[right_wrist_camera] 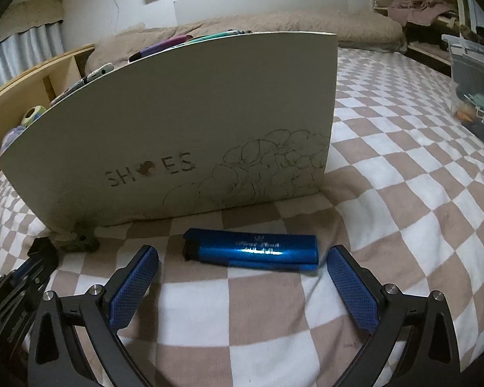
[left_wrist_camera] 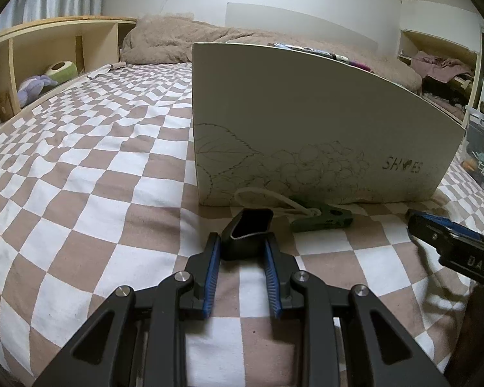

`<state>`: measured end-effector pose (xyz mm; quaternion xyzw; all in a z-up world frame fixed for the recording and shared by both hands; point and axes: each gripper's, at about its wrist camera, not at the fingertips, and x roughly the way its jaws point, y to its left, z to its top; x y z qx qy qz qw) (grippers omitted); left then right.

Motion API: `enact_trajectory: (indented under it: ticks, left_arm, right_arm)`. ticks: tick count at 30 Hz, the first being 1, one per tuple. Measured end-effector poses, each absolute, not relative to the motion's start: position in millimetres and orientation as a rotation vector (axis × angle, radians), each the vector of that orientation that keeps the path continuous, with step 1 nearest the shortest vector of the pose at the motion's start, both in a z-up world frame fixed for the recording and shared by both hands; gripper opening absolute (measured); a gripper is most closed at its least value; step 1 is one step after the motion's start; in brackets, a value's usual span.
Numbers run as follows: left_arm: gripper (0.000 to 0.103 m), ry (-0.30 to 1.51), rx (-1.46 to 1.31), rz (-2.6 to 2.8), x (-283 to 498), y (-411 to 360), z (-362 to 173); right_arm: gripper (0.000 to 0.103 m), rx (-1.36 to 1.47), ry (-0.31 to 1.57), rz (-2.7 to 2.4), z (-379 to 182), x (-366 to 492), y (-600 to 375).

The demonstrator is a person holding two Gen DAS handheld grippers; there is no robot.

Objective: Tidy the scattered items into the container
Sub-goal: 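Grasp the second dark blue lighter with the right gripper while the left holds the clip, then lift the black clip and blue lighter and carry them over the shoebox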

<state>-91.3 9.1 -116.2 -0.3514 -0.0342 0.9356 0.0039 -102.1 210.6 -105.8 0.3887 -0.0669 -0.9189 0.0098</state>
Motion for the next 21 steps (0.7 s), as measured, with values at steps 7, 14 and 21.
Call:
enact_trajectory:
  ticks: [7, 14, 21]
  left_arm:
    - [0.026, -0.131, -1.097, 2.931, -91.0, 6.5, -115.7]
    - [0.026, -0.113, -1.091, 2.941, -90.4, 7.2, -115.4]
    - [0.026, -0.112, -1.089, 2.945, -88.1, 8.0, -114.2]
  right_arm:
    - [0.082, 1.191, -0.223, -2.898, -108.1, -100.8, 217.2]
    - [0.082, 1.178, -0.125, -2.866, -106.1, -95.1, 208.2]
    - [0.082, 1.165, -0.024, -2.842, -104.8, -71.3, 208.2]
